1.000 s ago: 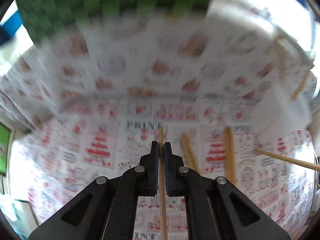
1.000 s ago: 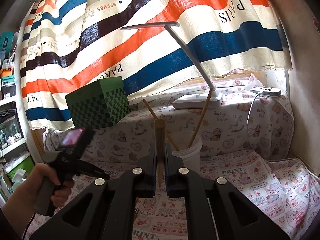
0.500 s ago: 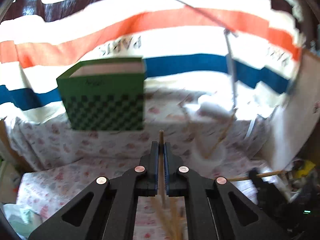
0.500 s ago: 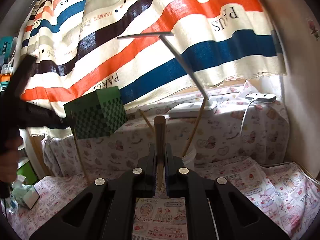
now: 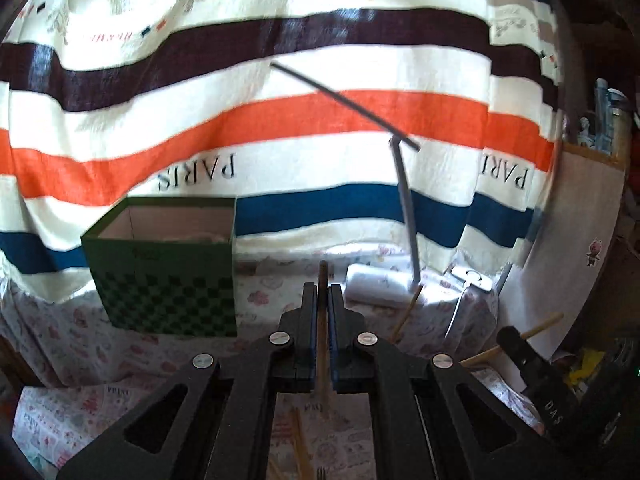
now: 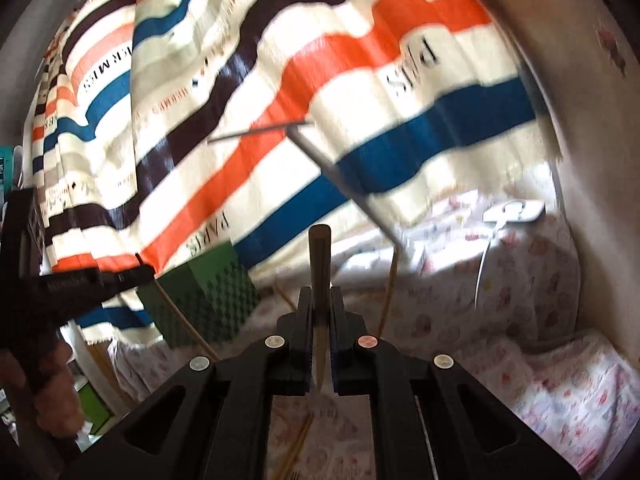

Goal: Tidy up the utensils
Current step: 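Lift both held chopsticks and carry them over the clear cup, then drop the chopsticks into the clear cup by opening both tools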

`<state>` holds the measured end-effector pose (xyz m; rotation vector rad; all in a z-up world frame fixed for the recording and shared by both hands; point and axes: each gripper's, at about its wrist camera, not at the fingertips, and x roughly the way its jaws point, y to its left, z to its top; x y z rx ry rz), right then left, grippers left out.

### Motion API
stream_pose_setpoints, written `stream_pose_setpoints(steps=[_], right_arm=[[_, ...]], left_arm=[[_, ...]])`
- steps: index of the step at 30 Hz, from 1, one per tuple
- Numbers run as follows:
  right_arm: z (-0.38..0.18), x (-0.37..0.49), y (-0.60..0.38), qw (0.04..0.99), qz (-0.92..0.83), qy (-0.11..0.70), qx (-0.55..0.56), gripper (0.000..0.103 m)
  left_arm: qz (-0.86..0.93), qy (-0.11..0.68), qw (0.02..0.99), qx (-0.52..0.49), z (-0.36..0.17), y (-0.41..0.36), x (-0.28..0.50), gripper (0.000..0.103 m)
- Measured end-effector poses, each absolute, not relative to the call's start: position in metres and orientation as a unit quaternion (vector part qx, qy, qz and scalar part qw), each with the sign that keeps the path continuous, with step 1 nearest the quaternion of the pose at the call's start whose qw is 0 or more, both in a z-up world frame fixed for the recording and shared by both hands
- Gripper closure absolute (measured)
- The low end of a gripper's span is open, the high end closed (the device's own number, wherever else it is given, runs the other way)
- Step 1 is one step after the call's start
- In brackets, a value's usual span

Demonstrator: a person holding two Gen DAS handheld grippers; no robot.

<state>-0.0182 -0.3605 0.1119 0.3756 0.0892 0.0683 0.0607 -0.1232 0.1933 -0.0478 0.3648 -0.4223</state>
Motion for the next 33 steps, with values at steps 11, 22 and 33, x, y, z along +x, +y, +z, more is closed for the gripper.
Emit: stream_pose_setpoints(steps=[11, 22, 33], right_arm=[[0.087, 0.019, -0.368, 0.980, -0.002, 0.068, 0.186, 0.095], [0.059, 0.046, -0.374, 0.972, 0.012, 0.128, 0.195, 0.095], [0.048, 0.054, -0.386, 0.964, 0.014, 0.160, 0.213, 0.095]], left_arm=[[-0.215, 0.140, 0.966, -0.035, 0.209, -0.159, 0.079, 0.099], [-0.197, 0.159, 0.963, -0.093, 0.173, -0.161, 0.118, 0.099], [-0.229, 0.232, 0.940, -0.099, 0.125, -0.166, 0.144, 0.099]])
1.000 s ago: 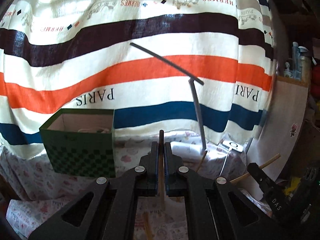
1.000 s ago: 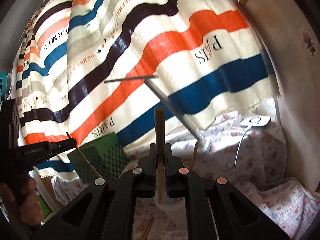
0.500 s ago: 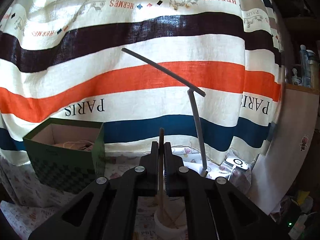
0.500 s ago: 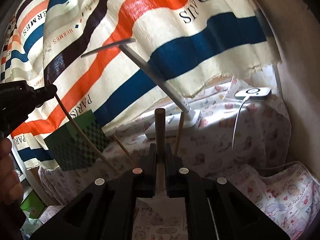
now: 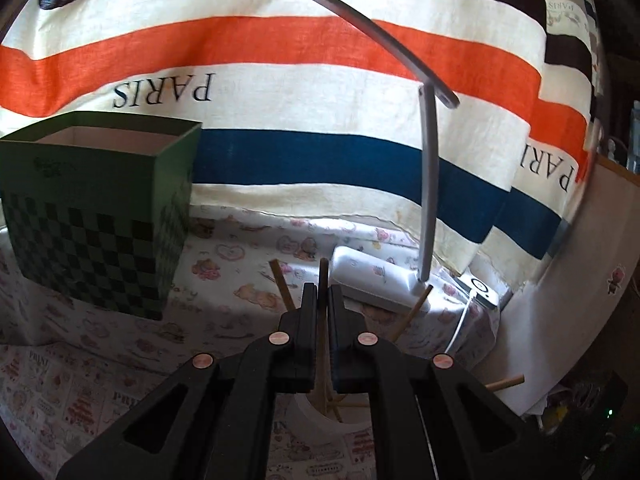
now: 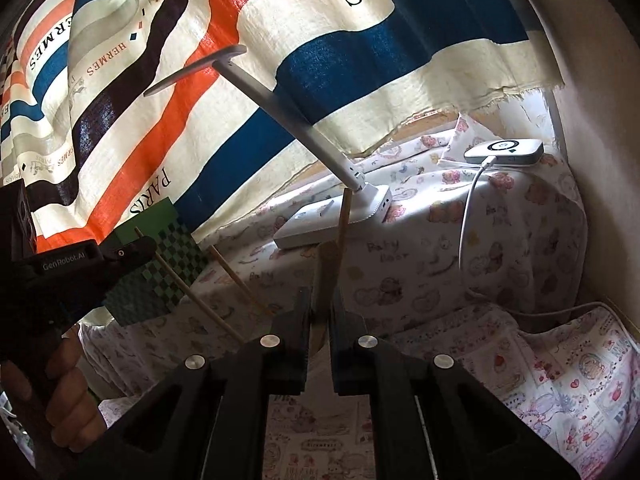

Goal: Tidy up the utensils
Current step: 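Drop the chopsticks into the clear cup by opening both tools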

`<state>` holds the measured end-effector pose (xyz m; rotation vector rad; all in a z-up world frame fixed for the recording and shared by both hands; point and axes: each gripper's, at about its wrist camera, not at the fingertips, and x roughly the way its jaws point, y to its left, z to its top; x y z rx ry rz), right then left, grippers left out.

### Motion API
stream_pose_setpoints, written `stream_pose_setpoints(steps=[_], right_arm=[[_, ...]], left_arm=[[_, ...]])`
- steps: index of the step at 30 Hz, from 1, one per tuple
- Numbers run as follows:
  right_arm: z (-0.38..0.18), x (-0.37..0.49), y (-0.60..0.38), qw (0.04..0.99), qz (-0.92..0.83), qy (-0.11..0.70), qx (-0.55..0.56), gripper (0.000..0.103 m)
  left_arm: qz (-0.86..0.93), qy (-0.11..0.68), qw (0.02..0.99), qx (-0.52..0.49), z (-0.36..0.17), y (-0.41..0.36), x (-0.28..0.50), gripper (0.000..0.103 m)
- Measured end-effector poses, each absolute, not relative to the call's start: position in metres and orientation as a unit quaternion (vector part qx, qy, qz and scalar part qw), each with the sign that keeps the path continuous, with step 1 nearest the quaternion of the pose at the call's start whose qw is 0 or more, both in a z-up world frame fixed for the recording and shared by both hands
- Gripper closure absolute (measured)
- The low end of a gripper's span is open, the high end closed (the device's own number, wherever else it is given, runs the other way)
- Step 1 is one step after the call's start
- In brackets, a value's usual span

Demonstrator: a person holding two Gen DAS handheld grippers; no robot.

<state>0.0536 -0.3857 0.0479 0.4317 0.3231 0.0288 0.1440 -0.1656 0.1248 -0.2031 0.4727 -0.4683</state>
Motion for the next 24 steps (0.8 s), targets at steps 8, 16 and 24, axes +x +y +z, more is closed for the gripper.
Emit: stream_pose_setpoints(steps=[8, 16, 24], right_arm=[[0.045, 0.056, -0.381, 0.964, 0.012, 0.176, 0.200, 0.089], [0.043, 0.060, -0.379, 0.962, 0.016, 0.192, 0.193, 0.079], [0.043, 0.059, -0.357, 0.951, 0.031, 0.251, 0.177, 0.045]], left_arm=[[-0.211, 0.244, 0.943, -0.077, 0.109, -0.171, 0.151, 0.099], [-0.203, 0.240, 0.947, -0.068, 0.109, -0.156, 0.148, 0.070], [-0.165, 0.208, 0.964, -0.002, 0.111, -0.137, 0.116, 0.031]])
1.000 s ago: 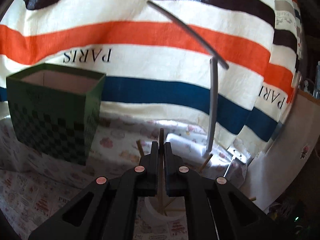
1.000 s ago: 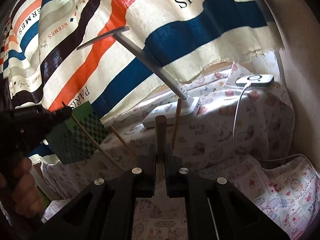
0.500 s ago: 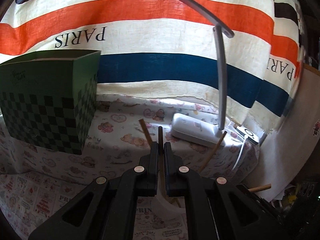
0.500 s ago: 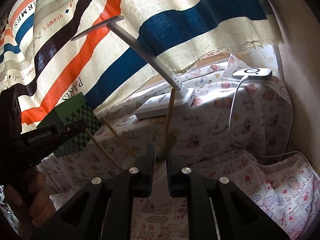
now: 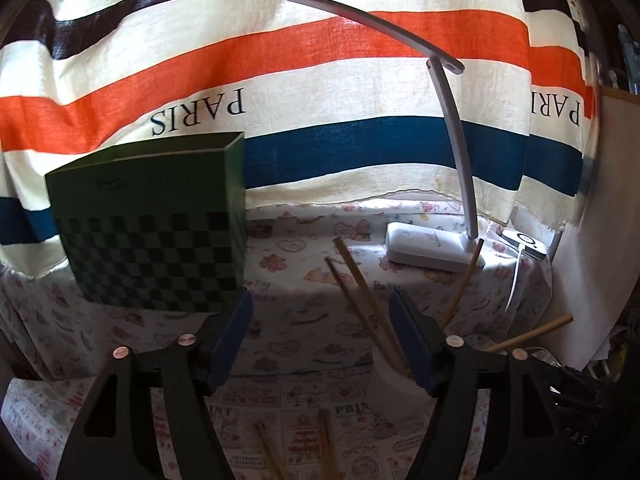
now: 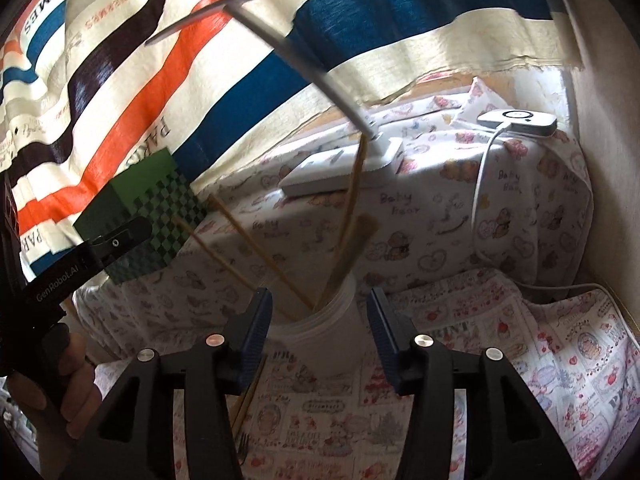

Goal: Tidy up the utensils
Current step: 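Drop the chopsticks into the clear cup by opening both tools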

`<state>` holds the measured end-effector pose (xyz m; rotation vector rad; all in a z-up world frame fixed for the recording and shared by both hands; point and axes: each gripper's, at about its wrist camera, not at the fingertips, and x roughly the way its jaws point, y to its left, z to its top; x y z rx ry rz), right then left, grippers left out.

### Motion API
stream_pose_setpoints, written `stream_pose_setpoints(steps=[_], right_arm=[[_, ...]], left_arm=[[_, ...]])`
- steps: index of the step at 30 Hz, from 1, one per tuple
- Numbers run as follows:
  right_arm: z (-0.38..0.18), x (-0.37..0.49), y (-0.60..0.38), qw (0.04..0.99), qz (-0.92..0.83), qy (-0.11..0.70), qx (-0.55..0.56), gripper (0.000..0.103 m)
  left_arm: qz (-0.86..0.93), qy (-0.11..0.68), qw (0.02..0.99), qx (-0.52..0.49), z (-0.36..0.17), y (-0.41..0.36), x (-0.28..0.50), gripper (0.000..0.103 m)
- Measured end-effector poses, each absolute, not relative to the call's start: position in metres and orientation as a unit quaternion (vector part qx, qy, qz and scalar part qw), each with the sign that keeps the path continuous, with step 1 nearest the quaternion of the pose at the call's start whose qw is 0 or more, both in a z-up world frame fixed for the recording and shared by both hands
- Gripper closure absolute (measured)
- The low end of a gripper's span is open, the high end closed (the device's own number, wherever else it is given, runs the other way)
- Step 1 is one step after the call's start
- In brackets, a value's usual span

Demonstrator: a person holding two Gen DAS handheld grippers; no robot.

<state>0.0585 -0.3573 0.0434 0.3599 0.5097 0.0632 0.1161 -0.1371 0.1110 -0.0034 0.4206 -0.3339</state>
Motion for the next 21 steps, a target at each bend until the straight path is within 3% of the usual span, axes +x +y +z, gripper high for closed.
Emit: stream_pose_setpoints(steps=[7, 13, 21], right_arm=[[0.034, 0.048, -0.316, 0.946, 0.033, 0.291, 0.140, 0.041], [0.037, 0.029, -0.285, 0.961, 0.045, 0.258, 0.089, 0.034], [0.027, 0.038, -0.285, 0.963, 0.033, 0.255, 0.085, 0.033]], left_arm=[[-0.137, 0.174, 0.975, -0.016, 0.104, -0.089, 0.076, 0.009], [-0.108, 0.166, 0.980, -0.019, 0.092, -0.052, 0.049, 0.001], [-0.089, 0.183, 0.979, -0.017, 0.057, -0.032, 0.041, 0.001]])
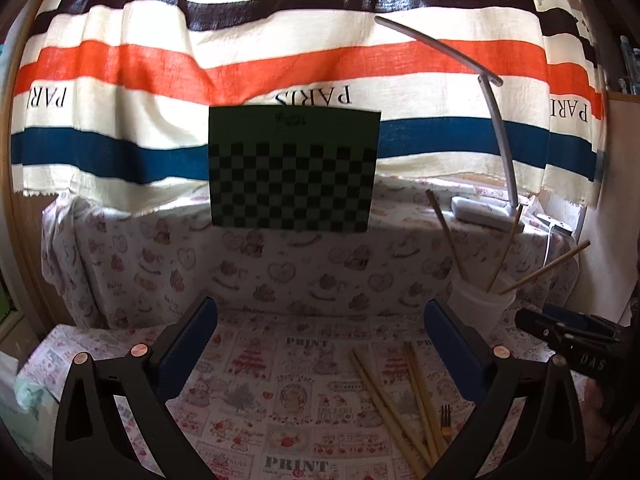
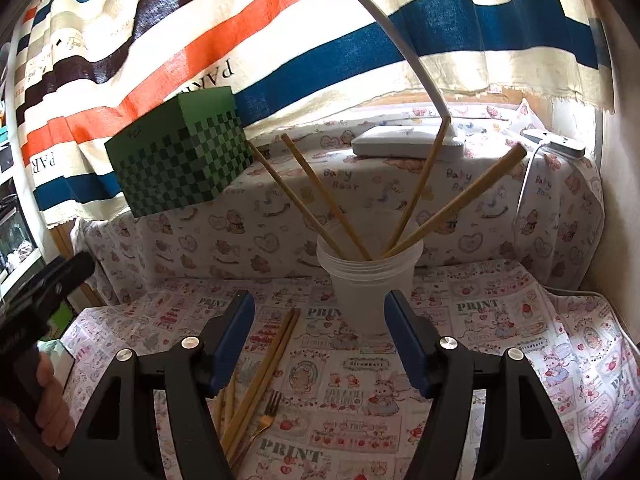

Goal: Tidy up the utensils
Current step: 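Drop the chopsticks into the clear cup by opening both tools, then withdraw both open tools from the cup toward the loose chopsticks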

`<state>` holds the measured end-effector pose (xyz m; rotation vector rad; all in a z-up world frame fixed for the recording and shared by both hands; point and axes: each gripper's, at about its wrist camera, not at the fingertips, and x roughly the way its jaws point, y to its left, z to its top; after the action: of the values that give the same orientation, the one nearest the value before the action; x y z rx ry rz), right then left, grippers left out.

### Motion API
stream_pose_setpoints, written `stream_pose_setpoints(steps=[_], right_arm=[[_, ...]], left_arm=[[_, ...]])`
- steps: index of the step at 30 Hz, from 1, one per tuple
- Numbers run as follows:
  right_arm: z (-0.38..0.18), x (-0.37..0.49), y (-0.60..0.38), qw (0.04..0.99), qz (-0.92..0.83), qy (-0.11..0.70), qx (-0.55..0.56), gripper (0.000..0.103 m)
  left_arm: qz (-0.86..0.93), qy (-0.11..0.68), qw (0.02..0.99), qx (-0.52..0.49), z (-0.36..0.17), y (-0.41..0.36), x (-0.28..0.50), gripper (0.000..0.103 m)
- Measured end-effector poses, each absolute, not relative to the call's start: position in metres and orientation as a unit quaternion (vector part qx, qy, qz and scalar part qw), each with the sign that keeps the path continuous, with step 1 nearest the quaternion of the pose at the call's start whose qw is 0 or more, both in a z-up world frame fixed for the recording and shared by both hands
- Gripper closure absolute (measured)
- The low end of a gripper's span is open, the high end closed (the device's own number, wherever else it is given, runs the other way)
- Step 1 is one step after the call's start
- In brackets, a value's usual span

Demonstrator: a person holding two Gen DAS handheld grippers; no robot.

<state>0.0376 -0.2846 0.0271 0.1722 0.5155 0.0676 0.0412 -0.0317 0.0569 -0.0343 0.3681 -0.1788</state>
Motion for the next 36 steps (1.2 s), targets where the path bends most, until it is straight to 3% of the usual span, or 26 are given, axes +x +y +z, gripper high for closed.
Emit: stream_pose_setpoints(steps=[4, 16, 30, 36], right_arm=[[0.017, 0.048, -0.289, 0.963, 0.019, 0.257, 0.085, 0.030], [-0.003, 0.058, -0.284, 0.961, 0.010, 0.266, 0.071, 0.027], [-0.008, 0.064, -0.290, 0.957, 0.005, 0.278, 0.085, 0.026], [-0.008, 0.063, -0.291, 0.957, 0.000, 0.278, 0.084, 0.026]], left_arm=[[-0.089, 0.237, 0.967, -0.008, 0.031, -0.033, 0.063, 0.001], [-0.104, 0.202, 0.974, 0.002, 0.014, -0.034, 0.059, 0.001], [-0.084, 0.320, 0.944, -0.024, -0.012, -0.023, 0.095, 0.001], [-0.117, 0.329, 0.937, -0.017, -0.015, -0.033, 0.091, 0.001]])
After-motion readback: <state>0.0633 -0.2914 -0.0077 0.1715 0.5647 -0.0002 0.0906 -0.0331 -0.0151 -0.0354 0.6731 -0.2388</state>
